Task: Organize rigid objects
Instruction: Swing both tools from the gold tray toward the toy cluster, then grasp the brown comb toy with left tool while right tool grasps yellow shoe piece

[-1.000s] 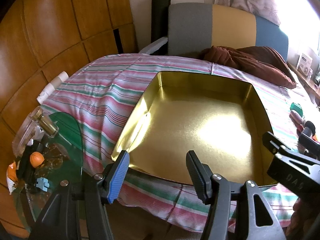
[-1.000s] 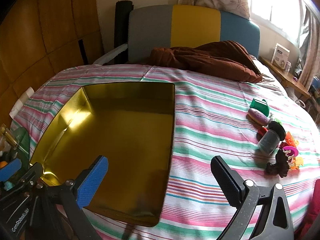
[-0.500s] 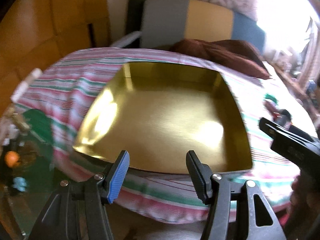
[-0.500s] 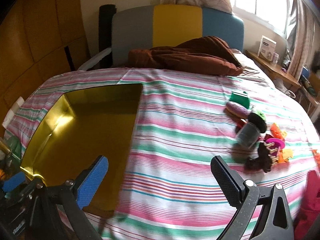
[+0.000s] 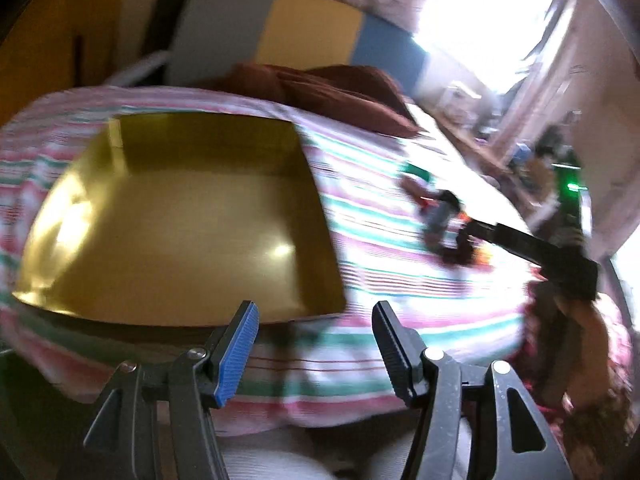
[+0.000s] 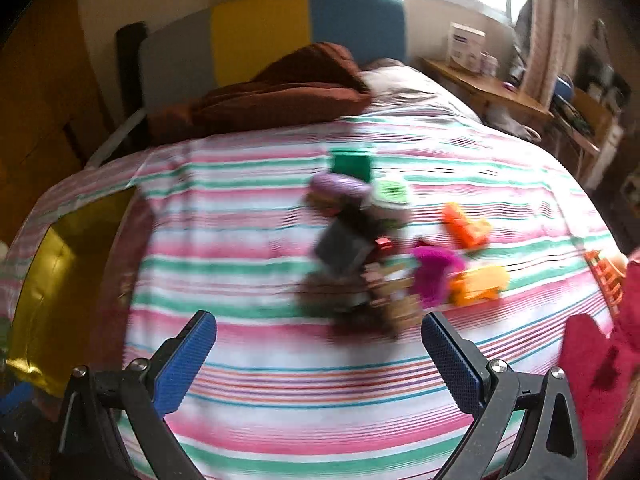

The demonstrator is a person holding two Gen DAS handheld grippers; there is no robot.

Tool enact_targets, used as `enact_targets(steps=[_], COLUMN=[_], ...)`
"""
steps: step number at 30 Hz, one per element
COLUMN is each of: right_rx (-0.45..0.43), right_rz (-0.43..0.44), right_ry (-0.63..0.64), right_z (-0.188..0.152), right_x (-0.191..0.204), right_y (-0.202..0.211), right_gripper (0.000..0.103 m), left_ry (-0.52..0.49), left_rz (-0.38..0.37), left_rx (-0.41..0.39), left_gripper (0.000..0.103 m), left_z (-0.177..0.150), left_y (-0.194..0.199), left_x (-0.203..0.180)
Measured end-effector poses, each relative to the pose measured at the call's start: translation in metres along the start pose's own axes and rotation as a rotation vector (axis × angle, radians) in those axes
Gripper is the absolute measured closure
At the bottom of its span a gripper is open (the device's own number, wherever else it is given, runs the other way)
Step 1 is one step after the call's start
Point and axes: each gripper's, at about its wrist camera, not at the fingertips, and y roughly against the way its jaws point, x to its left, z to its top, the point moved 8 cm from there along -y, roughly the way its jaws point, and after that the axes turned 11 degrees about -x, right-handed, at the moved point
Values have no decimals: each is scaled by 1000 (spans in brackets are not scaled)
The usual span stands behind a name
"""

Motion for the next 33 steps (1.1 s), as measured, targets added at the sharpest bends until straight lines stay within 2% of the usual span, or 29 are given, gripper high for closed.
enact_targets(steps=[4, 8, 9, 10, 11, 12, 14, 17, 22, 24, 27, 29, 33], right_rx=[-6, 80, 103, 126, 136, 141, 153, 200, 220, 234, 246, 241, 240], right_rz=[-73, -117, -126, -134, -127, -105, -71, -46, -53, -47, -43, -40, -43], right_ry=[-21, -124, -150, -184, -222, -270, -342, -393, -367, -361, -357, -351, -328], right_z=[19, 18, 15, 11, 8, 5, -2, -11, -11, -12, -12, -11, -13], right_x=[-54, -112, -126, -139, -149, -156, -162, -160, -160, -161, -162, -163, -161], right_y=[-9, -37, -44, -52, -58, -62, -68, -76, -83, -88, -93, -94, -93], right_gripper=[0, 2, 4, 12, 20, 23, 24, 29, 37, 42, 44, 50, 54], left_ry=[-76, -166, -176, -186, -178, -169, -147, -174, -201, -206, -210, -196, -195], left_rz=[28, 65, 57, 34, 0, -24, -69, -66, -105, -120, -164, -206, -203], left_rx=[68, 51, 50, 56, 70, 79, 113, 127, 135, 134, 143, 161, 161], left_gripper=[43, 43, 43, 43, 43, 43, 43, 43, 42, 37, 30, 29, 27], left_z=[-7, -8, -8, -8, -8, -8, -10, -10, -6, -3, -1, -2, -1], left_y=[-14, -20, -19, -20, -22, -26, -35, -45, -53, -56, -63, -70, -85], left_x=[-18, -34, -35, -40, -43, -45, -52, -64, -84, -91, -104, -114, -128])
